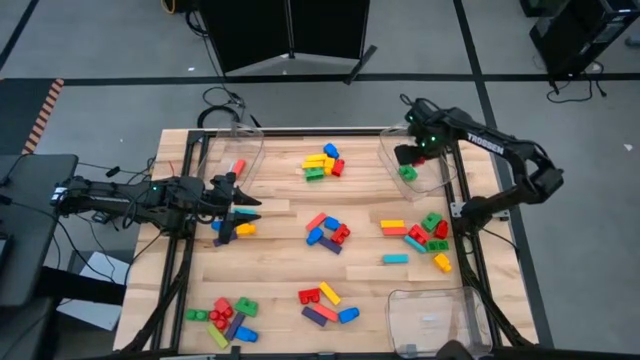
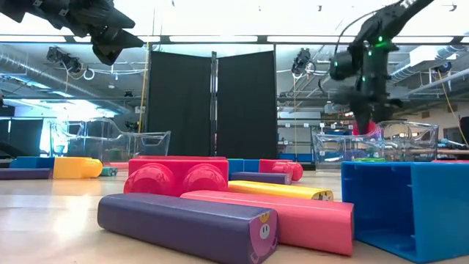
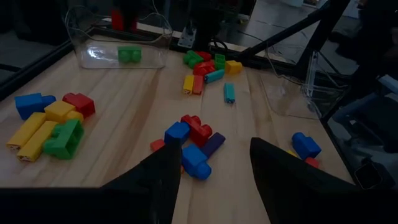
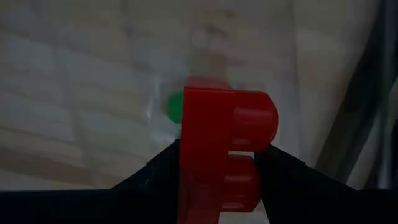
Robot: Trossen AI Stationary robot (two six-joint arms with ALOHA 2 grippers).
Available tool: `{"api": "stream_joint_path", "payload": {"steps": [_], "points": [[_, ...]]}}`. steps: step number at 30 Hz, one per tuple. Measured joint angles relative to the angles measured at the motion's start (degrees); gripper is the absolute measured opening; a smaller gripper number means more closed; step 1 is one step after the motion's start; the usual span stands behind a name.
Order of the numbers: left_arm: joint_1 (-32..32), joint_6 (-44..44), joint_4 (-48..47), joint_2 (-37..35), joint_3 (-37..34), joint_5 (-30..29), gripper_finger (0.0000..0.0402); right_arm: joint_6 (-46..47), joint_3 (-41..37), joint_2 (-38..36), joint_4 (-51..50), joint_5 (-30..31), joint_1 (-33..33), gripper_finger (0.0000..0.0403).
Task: Sort blocks by size
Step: Put the red 2 stud game piece into the top right transparent bin, then put the green 2 stud game piece into the top right transparent bin
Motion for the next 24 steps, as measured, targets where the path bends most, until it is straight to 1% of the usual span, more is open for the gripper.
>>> {"api": "stream_joint_path", "payload": {"steps": [3,9,12,17,24], "points": [[0.0,0.0,0.0,0.0,0.0,0.0,0.0198,0.0,-2.0,1.2,1.1,-0.1,0.0,0.0177],[0.0,0.0,0.0,0.0,0.0,0.0,0.0198,0.0,-3.1,2.9,2.0,-0.1,0.0,0.0263],[0.0,0.0,0.0,0.0,0.0,0.0,0.0198,0.0,-3.1,2.5,3.1,-0.1,0.0,0.0281],[0.0,0.0,0.0,0.0,0.0,-0.4,0.0198,0.0,-3.1,1.4,2.6,-0.1,0.0,0.0273],[0.0,0.0,1.7,0.0,0.0,-7.3,0.0198,0.0,-3.1,-4.6,2.0,-1.3,0.3,0.0233]]}}
